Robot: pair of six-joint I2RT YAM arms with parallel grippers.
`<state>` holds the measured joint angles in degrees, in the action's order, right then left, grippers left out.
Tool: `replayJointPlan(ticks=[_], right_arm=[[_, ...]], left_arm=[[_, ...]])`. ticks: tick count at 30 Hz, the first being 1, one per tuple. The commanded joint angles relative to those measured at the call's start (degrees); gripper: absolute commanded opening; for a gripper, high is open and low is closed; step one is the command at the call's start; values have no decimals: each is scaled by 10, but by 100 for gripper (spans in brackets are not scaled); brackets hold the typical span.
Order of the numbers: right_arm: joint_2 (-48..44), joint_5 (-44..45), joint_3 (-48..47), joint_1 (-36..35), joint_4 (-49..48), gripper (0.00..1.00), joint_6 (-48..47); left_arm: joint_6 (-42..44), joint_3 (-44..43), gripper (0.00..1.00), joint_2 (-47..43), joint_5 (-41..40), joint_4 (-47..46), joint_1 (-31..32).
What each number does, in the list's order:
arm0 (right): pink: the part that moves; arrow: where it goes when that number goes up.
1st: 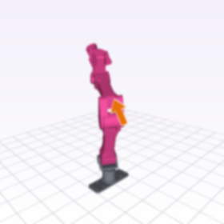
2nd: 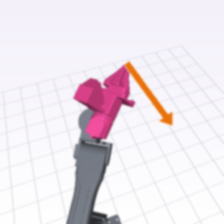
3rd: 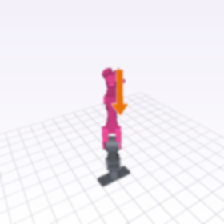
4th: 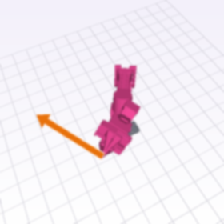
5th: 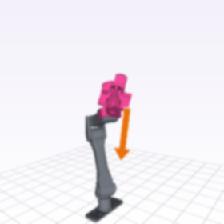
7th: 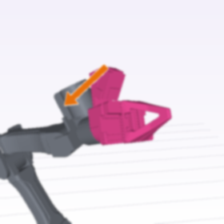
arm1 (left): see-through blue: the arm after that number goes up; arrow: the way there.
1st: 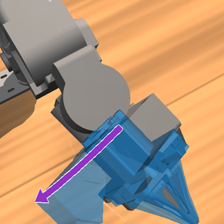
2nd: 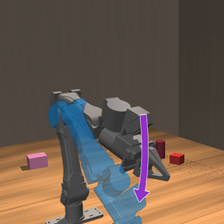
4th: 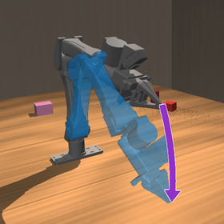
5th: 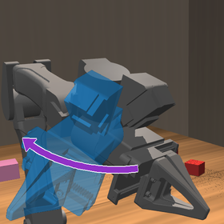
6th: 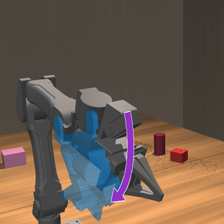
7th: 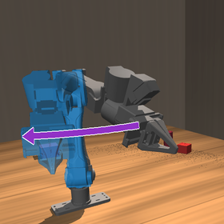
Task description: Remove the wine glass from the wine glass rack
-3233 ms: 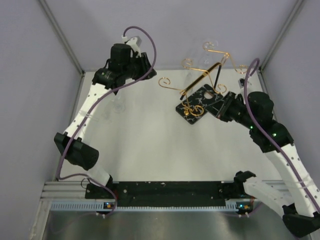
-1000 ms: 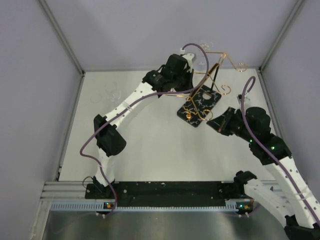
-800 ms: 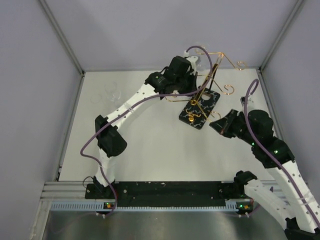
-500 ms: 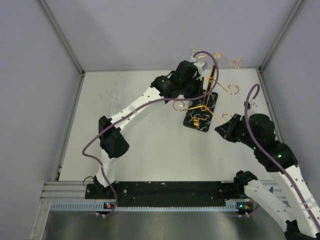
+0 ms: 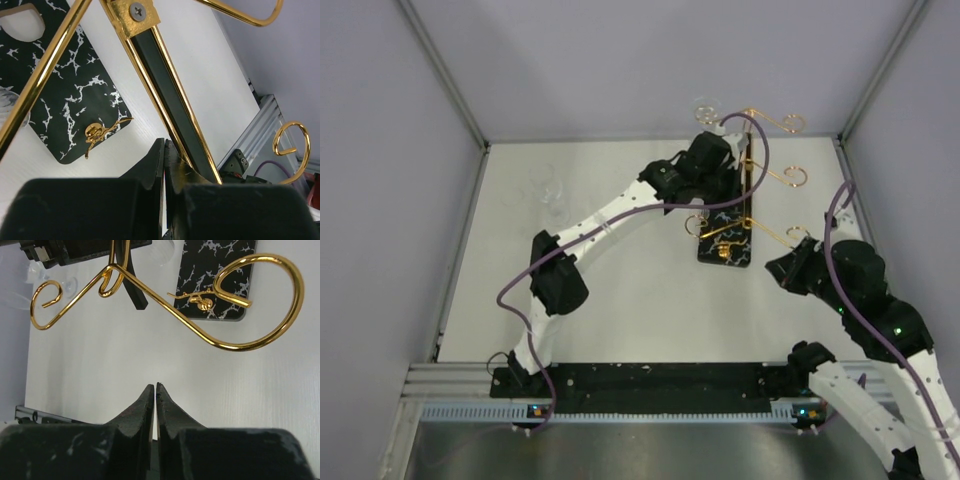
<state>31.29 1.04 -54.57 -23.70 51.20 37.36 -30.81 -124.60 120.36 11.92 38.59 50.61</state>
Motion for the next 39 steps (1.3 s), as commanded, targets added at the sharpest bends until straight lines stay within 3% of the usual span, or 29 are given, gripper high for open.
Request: replayJointPlan(ticks=[1, 23, 32, 39], right_arm=[[-12, 29, -25, 6, 33, 5, -16], [-35, 40, -46, 6, 88, 5, -16], [-31, 20, -35, 6, 83, 6, -2], [-30, -2, -20, 6, 60, 5, 11]], left_arm=[[-29, -43, 0, 17, 38, -79, 28], [-58, -68, 0, 59, 47, -113, 77], [26, -22, 1, -3, -91, -43, 75], [64, -6, 1, -46, -147, -20, 69]])
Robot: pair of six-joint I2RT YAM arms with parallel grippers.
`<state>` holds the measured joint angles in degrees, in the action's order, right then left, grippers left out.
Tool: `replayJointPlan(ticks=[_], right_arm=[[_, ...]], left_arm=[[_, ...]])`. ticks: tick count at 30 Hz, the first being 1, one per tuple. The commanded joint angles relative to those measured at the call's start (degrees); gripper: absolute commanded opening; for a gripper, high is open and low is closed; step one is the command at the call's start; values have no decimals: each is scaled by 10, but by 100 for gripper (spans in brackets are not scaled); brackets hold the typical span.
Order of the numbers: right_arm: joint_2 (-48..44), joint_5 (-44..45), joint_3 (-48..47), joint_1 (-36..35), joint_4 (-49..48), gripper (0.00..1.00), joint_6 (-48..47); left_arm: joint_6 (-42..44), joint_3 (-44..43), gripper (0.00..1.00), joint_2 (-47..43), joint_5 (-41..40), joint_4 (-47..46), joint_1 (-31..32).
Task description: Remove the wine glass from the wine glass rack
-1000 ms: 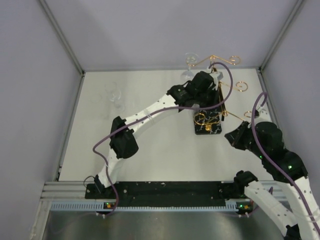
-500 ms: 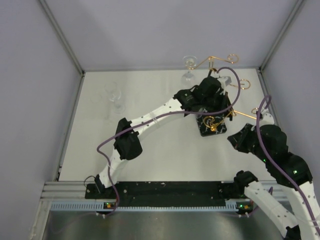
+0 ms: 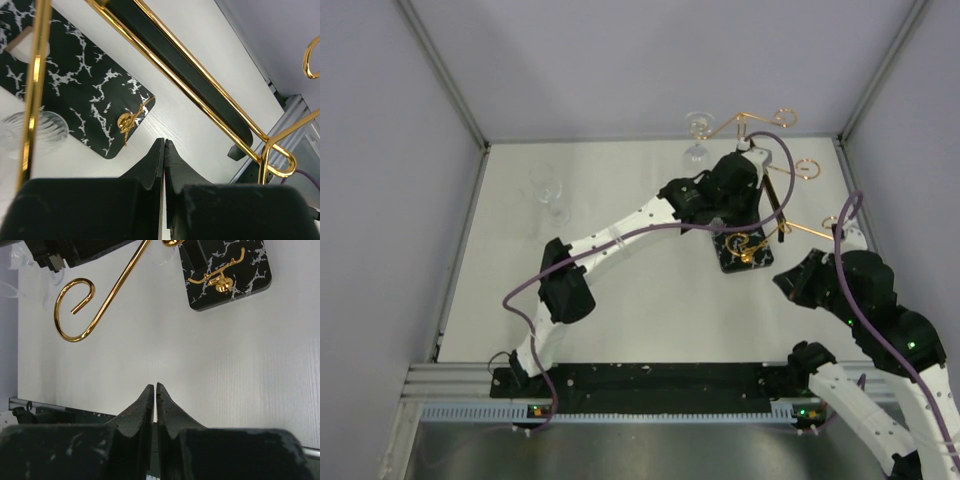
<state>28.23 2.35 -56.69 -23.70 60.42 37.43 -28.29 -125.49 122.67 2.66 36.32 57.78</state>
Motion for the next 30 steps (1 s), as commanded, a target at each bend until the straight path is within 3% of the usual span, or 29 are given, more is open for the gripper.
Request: replayJointPlan(ticks=[1, 5, 10, 18, 22, 30], right_arm=[[2, -18, 4, 6, -34, 5, 12], [9, -22, 11, 6, -45, 5, 16], [42, -57, 10, 6, -80, 6, 3], [105, -109, -90, 5, -97, 15, -9], [152, -140, -146, 6, -115, 29, -3], [262, -103, -258, 6, -159, 39, -2]], left_arm=[[42, 2, 1, -74, -61, 6, -3], [48, 12, 1, -91, -69, 27, -6], [55, 96, 1, -157, -85, 12, -7], [62, 171, 1, -255, -77, 10, -7], [64, 226, 8, -311, -96, 7, -7], [69, 319, 24, -405, -131, 20, -7]])
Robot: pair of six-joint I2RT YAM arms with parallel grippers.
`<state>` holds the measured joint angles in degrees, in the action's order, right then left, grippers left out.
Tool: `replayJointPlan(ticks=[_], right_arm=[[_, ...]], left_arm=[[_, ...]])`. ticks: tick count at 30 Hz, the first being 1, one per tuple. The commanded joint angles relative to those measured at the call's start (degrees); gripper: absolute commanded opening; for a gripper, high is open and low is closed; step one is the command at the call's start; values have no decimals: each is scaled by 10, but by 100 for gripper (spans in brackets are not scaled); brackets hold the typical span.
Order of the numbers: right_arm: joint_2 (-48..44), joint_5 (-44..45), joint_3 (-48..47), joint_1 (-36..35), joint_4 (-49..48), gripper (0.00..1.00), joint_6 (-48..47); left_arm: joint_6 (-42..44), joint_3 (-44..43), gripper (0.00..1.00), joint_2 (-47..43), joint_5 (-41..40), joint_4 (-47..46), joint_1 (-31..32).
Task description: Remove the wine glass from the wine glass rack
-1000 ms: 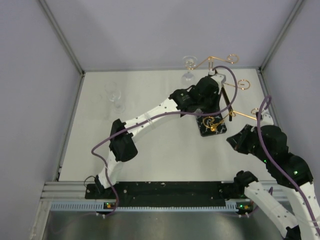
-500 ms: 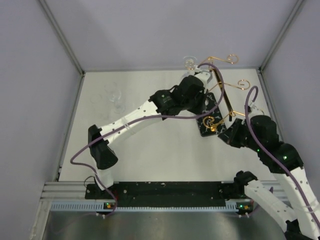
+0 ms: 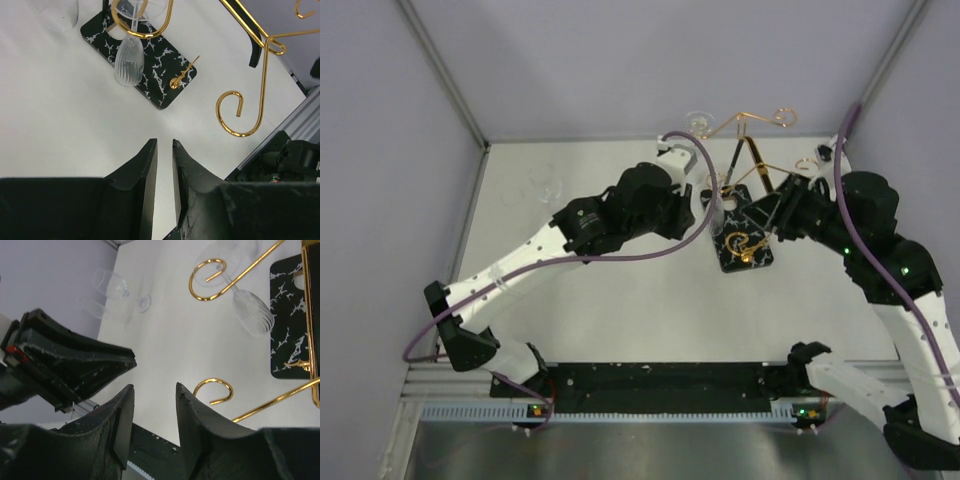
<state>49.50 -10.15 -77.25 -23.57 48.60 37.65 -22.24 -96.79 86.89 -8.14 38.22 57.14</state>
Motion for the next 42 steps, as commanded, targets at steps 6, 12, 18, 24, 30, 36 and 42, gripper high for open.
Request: replayJointPlan(ticks=[6, 12, 18, 24, 30, 36, 42], right_arm=[[161, 44, -141, 11, -50, 41, -33], [234, -35, -184, 86, -61, 43, -43], [316, -136, -238, 127, -63, 47, -70], [368, -201, -255, 142, -64, 47, -73], [401, -201, -271, 150, -64, 47, -79], [431, -238, -274, 162, -62, 47, -84], [441, -241, -251, 165, -63, 47, -91]], left_arm=[[-9, 110, 38, -121, -16, -6, -2], [-18, 168, 47, -179, -19, -9, -2], [-30, 207, 53, -216, -6, -24, -2], [-40, 238, 54, -240, 7, -40, -2], [-46, 258, 57, -259, 13, -42, -2], [-49, 269, 57, -269, 15, -46, -2], [-46, 263, 57, -266, 17, -42, -2]])
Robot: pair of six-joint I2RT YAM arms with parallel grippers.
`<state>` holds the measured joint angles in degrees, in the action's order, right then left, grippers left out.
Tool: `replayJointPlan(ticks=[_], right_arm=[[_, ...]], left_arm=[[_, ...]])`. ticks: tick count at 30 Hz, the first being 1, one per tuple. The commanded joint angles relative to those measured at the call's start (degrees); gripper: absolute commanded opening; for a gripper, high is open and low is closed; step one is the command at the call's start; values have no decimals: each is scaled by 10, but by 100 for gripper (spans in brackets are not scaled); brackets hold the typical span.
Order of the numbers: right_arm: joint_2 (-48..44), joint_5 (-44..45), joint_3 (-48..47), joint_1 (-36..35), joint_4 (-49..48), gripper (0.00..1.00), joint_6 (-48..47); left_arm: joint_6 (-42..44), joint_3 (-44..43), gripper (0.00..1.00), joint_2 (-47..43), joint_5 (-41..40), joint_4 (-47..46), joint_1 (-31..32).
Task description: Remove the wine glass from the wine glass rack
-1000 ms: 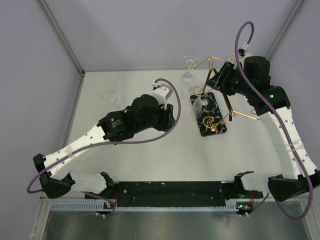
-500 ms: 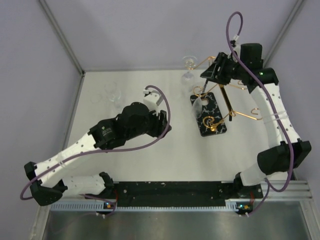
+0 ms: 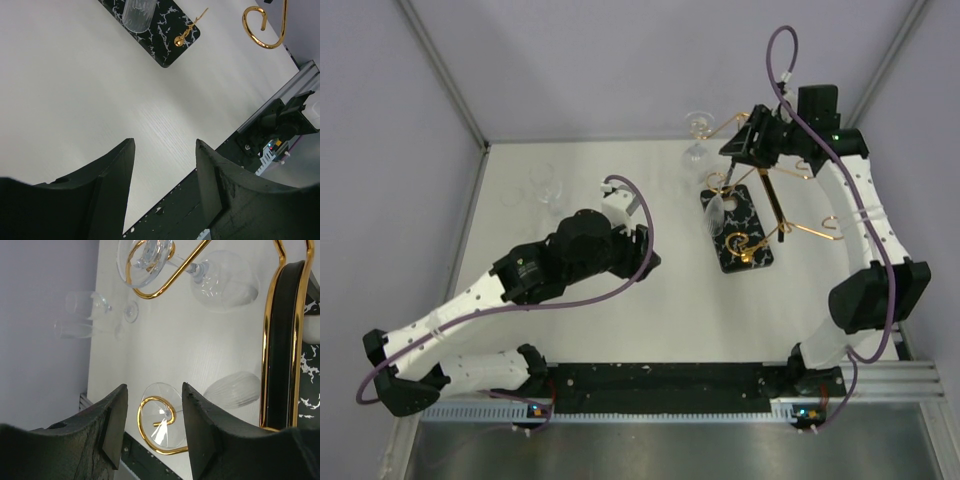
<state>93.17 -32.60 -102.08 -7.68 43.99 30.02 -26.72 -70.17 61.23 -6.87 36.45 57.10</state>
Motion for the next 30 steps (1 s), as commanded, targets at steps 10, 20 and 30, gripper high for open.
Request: replayJointPlan(ticks=[10, 20, 30], right_arm=[[-8, -18, 36, 7, -17, 44, -28], [-14, -48, 58, 9, -25, 40, -21], [-26, -77, 62, 16, -28, 29, -4]], left_arm=[[-6, 1, 57, -9, 10, -30, -1], [-8, 6, 56, -11, 6, -33, -1], [-11, 10, 56, -9, 10, -39, -1]])
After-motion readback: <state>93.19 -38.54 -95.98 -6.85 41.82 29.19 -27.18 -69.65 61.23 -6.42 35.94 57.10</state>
